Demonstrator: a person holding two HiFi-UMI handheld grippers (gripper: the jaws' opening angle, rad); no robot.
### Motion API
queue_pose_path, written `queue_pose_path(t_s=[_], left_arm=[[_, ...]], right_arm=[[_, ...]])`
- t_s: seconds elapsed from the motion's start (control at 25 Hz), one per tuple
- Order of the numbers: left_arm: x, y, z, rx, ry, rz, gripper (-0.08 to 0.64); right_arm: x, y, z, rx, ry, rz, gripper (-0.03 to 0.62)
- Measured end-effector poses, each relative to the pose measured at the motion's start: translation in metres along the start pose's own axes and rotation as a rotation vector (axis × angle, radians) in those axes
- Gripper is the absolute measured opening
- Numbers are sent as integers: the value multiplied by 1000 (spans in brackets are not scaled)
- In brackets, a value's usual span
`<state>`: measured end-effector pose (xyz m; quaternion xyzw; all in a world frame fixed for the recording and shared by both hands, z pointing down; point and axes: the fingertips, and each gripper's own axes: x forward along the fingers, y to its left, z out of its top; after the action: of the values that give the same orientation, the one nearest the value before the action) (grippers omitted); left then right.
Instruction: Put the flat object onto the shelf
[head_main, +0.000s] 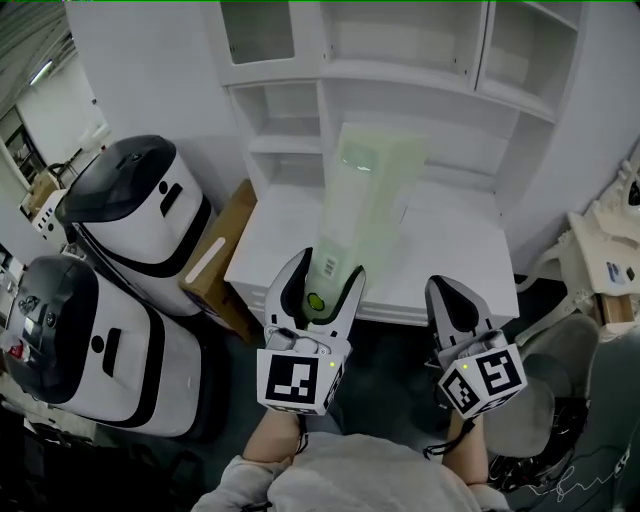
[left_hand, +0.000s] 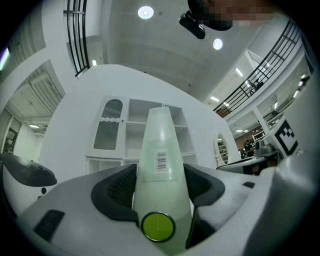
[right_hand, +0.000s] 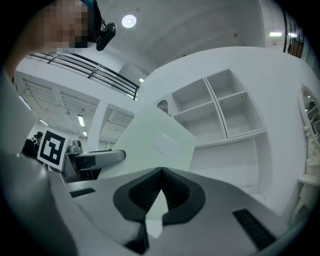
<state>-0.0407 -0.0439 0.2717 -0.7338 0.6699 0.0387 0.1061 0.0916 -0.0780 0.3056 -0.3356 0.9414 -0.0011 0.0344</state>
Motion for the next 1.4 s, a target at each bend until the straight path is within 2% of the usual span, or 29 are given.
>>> queue_pose_path(t_s=[0.84, 1.16, 1.4], left_arm=[[115, 97, -18, -16, -60, -165, 295], [137, 124, -24, -13, -74, -223, 295], [153, 128, -29, -31, -77, -260, 295]], right_arm=[[141, -20, -1, -27, -14, -136, 9], [175, -20, -3, -28, -32, -188, 8], [181, -28, -11, -29, -13, -233, 9]])
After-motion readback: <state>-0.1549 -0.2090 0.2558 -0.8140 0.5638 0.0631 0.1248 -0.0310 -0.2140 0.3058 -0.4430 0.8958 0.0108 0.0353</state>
